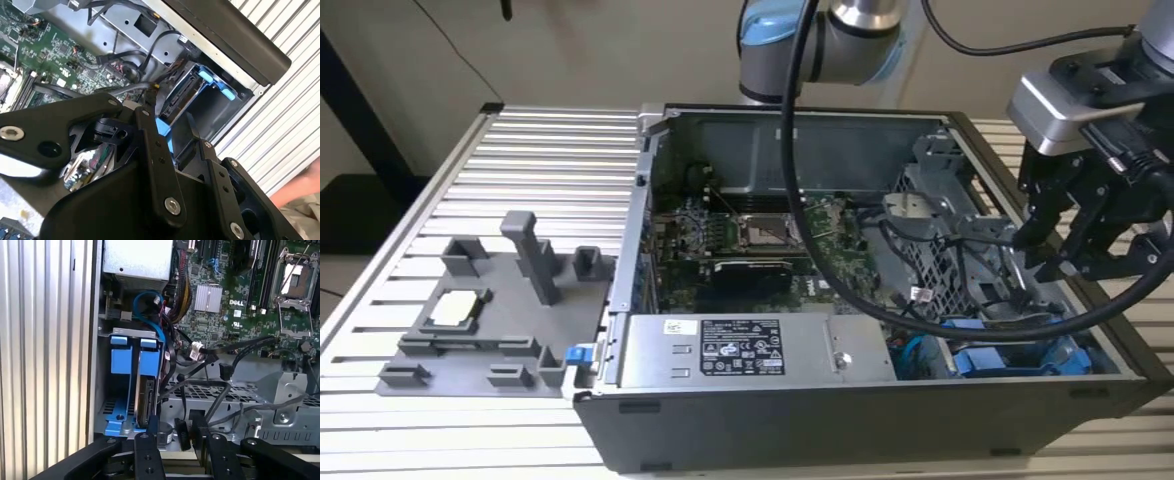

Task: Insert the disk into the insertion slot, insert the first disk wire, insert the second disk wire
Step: 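Insert the first disk wire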

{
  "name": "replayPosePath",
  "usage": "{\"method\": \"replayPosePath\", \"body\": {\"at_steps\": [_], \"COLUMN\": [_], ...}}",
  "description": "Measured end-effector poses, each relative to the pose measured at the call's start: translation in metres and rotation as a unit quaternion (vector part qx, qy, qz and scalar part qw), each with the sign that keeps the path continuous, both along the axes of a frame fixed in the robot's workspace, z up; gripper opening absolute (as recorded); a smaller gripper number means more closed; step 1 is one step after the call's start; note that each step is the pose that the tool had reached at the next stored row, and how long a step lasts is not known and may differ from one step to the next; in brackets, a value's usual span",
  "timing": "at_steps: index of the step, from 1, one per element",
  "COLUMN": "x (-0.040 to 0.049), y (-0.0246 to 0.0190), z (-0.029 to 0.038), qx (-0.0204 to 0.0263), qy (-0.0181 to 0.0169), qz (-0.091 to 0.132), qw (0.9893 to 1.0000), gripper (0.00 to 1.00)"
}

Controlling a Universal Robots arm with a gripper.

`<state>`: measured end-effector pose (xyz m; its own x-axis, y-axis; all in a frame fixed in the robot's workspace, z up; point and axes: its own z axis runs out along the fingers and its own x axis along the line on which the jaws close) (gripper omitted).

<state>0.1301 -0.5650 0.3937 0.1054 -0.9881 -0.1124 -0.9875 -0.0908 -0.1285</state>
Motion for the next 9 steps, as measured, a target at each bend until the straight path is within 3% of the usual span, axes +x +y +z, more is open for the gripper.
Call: {"method": "replayPosePath", "body": {"at_steps": [9], "x": [0.0028], "y": [0.0025], "z": [-0.0027], "qx": [0.0055], "qy": [-0.0026], "qz": [0.017], "qw": [0.9998], "gripper": [0.41]}}
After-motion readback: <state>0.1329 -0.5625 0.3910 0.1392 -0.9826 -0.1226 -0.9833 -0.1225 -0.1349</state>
